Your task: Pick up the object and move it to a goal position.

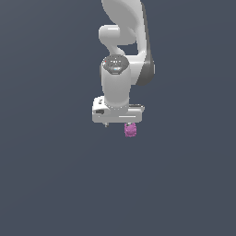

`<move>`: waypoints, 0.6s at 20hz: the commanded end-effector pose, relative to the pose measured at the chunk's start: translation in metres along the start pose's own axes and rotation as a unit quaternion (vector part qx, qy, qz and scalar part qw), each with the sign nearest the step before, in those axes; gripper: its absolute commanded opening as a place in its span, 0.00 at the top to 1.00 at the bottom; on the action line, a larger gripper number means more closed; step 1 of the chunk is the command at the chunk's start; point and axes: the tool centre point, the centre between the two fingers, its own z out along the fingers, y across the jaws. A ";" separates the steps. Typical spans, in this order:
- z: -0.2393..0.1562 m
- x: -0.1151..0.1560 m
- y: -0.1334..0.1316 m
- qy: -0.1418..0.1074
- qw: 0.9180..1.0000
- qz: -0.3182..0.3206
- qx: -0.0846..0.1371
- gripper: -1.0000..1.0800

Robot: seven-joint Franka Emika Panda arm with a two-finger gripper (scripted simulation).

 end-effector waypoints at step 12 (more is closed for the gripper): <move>0.003 0.003 0.023 0.005 1.000 -0.003 -0.010 0.04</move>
